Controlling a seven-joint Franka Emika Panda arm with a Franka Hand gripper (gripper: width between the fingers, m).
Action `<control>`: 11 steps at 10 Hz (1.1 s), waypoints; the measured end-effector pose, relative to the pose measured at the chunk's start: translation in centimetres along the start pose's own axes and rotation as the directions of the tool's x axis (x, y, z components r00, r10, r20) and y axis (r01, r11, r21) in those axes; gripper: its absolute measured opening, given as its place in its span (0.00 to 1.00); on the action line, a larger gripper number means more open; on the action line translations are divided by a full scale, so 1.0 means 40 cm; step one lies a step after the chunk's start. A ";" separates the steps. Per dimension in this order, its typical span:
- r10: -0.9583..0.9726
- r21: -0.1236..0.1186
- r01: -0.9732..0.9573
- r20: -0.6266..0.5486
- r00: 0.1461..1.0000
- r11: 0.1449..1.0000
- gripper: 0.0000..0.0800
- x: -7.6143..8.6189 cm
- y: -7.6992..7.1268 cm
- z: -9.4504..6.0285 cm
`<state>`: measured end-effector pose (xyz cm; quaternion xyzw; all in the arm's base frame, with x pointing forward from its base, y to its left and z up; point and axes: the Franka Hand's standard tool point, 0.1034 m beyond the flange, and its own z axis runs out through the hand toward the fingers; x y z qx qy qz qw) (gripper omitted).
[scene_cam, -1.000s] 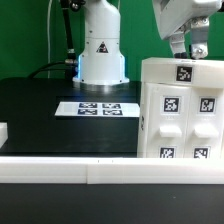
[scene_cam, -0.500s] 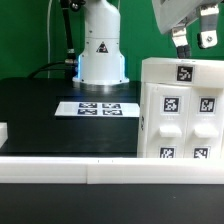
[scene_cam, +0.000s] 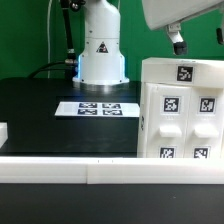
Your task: Assemble cabinet
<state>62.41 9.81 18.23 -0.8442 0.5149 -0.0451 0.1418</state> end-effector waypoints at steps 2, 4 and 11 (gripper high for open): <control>-0.110 -0.001 0.110 0.000 0.994 0.994 1.00 -0.004 -0.002 0.000; -0.357 -0.022 0.357 0.003 0.934 0.934 1.00 -0.007 0.002 0.004; -0.843 -0.055 0.844 0.039 0.536 0.534 1.00 0.001 0.008 0.013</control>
Offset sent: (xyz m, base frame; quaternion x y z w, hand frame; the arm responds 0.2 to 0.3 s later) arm 0.0051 0.0070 0.0012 -0.0225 -0.0024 -0.2557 0.9665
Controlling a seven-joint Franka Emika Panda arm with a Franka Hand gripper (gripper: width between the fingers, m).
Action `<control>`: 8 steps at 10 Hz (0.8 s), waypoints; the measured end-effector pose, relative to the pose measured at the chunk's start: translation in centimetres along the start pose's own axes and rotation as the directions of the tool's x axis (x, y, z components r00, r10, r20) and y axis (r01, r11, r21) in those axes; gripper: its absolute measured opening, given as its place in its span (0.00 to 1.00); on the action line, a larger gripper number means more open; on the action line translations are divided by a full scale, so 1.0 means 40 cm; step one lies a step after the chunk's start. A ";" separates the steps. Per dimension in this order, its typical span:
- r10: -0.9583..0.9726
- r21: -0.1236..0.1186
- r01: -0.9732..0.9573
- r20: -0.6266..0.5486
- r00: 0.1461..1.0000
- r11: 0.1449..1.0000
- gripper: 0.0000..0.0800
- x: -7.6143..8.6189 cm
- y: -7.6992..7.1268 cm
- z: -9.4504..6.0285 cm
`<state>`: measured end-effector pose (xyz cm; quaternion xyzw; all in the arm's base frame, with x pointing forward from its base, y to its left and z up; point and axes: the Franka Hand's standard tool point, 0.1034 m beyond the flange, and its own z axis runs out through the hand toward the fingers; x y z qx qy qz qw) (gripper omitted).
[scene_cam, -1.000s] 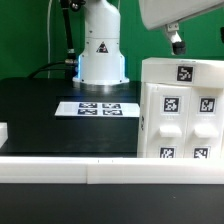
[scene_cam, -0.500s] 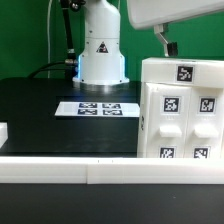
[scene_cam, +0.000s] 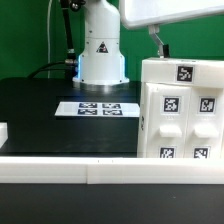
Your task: Assemble cabinet
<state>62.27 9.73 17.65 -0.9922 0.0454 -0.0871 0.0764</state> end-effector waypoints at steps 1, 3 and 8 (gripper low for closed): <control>-0.113 -0.010 0.113 0.007 0.994 0.994 1.00 -0.002 -0.001 0.001; -0.336 -0.008 0.338 0.068 0.939 0.941 1.00 -0.007 -0.004 0.007; -0.650 0.018 0.653 0.118 0.751 0.757 1.00 -0.003 -0.003 0.024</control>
Offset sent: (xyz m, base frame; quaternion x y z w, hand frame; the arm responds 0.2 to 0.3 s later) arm 0.0097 0.0126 -0.0044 0.0238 -0.0716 -0.2792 0.9573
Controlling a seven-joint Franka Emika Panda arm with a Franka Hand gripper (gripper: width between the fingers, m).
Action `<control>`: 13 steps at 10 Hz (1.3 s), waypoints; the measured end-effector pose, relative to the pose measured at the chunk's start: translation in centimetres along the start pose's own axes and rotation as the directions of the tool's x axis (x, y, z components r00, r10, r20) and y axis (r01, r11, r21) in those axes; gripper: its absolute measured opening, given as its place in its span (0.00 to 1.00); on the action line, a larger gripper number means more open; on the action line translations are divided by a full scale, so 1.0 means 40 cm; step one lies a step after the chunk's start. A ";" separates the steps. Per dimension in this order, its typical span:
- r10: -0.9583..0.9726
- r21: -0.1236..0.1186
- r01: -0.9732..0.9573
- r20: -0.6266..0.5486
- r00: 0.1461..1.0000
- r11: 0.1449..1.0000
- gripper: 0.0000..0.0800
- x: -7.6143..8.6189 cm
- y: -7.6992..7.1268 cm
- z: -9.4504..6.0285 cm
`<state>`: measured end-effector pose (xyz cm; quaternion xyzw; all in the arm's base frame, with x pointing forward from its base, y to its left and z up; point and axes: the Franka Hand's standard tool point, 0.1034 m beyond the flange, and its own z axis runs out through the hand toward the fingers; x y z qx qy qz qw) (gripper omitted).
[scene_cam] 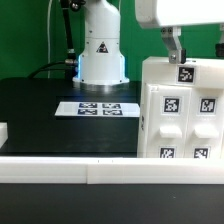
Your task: Assemble cabinet
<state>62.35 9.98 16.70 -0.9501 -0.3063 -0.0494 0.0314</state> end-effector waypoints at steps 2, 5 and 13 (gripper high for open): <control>-0.118 -0.005 0.118 0.004 0.993 0.993 1.00 -0.004 0.006 0.000; -0.274 -0.011 0.275 0.015 0.961 0.961 1.00 -0.010 0.014 0.001; -0.391 -0.001 0.392 0.047 0.919 0.920 1.00 -0.053 0.036 0.021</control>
Offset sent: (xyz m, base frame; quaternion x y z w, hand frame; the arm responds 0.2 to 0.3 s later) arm -0.0012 0.0009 -0.0015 -0.0021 0.0019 -0.1983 0.9801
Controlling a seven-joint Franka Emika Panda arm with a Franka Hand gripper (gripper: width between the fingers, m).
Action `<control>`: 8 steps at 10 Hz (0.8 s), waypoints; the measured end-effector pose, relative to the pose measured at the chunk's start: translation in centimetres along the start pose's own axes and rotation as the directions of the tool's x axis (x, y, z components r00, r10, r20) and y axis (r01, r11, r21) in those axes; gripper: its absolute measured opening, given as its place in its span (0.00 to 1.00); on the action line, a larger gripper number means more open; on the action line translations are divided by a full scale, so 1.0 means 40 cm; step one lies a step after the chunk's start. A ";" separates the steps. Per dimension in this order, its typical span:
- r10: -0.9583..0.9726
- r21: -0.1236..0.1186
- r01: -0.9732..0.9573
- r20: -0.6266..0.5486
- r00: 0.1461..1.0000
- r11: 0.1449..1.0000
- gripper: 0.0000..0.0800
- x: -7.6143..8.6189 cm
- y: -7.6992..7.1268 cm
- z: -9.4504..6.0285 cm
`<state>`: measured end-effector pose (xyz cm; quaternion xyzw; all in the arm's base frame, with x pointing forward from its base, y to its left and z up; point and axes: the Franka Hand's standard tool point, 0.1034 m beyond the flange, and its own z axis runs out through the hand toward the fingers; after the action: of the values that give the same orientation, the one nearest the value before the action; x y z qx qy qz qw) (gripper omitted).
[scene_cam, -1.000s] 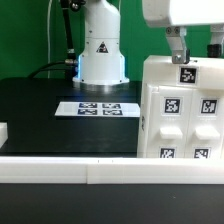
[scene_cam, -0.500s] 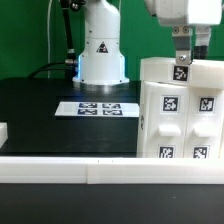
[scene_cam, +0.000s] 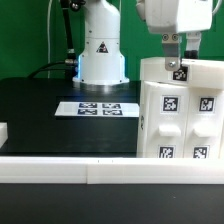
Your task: Assemble cabinet
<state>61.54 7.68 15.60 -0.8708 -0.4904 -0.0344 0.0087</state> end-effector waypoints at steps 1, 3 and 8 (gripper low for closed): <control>0.028 0.000 -0.028 0.001 1.000 1.000 1.00 -0.001 -0.001 0.001; 0.064 -0.002 -0.064 0.000 0.998 0.998 0.95 0.004 -0.002 -0.001; 0.119 -0.003 -0.119 -0.002 0.993 0.993 0.70 0.005 -0.002 -0.002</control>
Offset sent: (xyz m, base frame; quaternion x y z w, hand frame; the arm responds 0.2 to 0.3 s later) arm -0.0023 0.0057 0.0074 -0.0258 -0.0055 0.0344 0.9991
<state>61.57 7.87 15.69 -0.8985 -0.4375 -0.0352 0.0100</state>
